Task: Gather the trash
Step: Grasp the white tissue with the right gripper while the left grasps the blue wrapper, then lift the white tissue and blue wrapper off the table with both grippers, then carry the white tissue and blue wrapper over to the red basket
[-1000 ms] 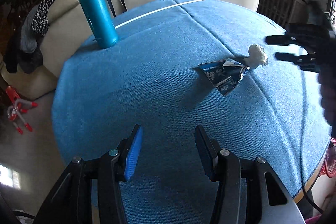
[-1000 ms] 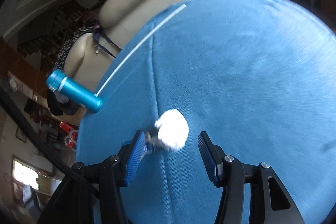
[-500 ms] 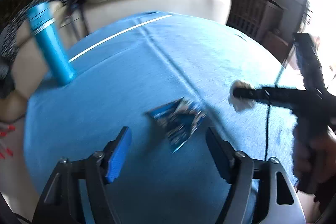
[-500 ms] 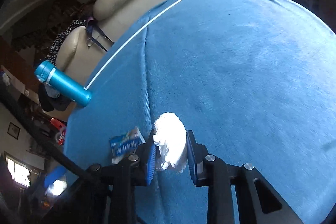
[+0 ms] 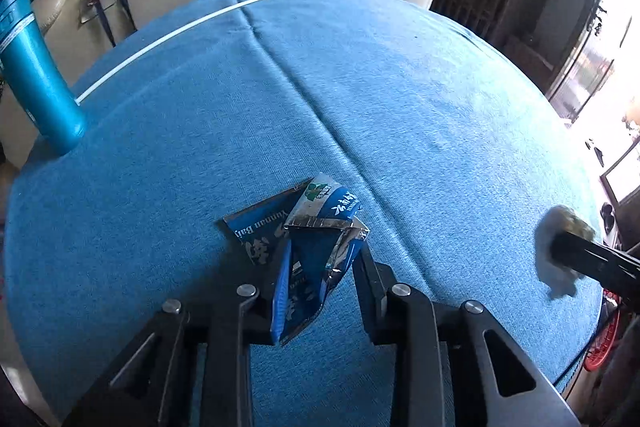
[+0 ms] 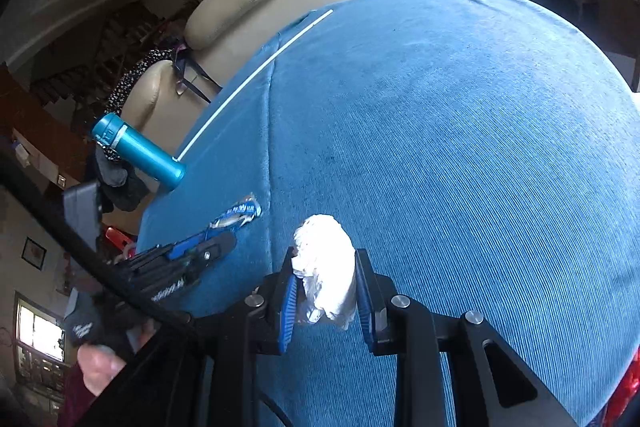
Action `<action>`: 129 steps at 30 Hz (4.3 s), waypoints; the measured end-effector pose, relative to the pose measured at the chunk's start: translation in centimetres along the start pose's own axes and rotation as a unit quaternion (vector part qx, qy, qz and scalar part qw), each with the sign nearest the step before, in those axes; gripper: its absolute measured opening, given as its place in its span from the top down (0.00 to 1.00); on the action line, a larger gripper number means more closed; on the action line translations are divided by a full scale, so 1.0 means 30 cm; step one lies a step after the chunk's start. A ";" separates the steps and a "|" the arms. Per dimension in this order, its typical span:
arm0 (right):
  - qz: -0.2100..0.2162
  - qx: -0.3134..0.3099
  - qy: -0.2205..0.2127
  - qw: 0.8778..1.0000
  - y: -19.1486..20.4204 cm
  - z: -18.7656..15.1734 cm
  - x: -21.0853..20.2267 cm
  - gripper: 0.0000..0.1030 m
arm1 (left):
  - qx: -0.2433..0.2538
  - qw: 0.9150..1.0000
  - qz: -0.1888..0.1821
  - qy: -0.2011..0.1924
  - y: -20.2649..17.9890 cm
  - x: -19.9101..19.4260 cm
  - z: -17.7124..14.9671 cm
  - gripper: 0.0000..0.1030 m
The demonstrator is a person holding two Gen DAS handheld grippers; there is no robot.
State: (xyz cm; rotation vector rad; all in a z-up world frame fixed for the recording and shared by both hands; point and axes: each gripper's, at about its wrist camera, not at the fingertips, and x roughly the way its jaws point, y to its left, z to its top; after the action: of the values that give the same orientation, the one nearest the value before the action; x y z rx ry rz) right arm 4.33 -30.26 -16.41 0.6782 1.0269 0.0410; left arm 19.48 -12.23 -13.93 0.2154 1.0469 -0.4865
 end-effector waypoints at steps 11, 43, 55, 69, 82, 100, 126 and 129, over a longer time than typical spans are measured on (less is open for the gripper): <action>0.006 -0.041 -0.047 0.998 0.058 -0.060 -0.164 0.73 | 0.002 0.996 0.019 -0.082 -0.071 -0.261 -0.071 0.78; 0.020 -0.047 -0.170 0.984 0.014 -0.210 -0.695 0.73 | 0.076 0.970 0.116 -0.200 -0.405 -0.638 -0.205 0.78; 0.019 -0.024 -0.187 0.982 -0.072 -0.229 -0.771 0.73 | 0.103 0.969 0.113 -0.193 -0.507 -0.619 -0.214 0.78; 0.017 -0.009 -0.199 0.980 -0.116 -0.248 -0.816 0.73 | 0.125 0.968 0.106 -0.189 -0.584 -0.618 -0.232 0.79; 0.014 0.001 -0.203 0.979 -0.151 -0.258 -0.836 0.73 | 0.134 0.968 0.101 -0.186 -0.614 -0.612 -0.238 0.79; 0.011 0.013 -0.203 0.979 -0.186 -0.268 -0.845 0.73 | 0.144 0.968 0.094 -0.181 -0.631 -0.608 -0.244 0.79; 0.009 0.025 -0.205 0.978 -0.217 -0.277 -0.853 0.73 | 0.163 0.966 0.090 -0.177 -0.675 -0.595 -0.253 0.79; 0.008 0.025 -0.207 0.978 -0.218 -0.279 -0.857 0.73 | 0.166 0.966 0.090 -0.177 -0.681 -0.595 -0.253 0.79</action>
State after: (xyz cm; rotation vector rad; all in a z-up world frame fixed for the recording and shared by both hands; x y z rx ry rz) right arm -17.93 -39.97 -2.81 0.7042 0.6230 -0.1092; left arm -3.53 -22.06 -0.96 0.4981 0.5846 -0.5125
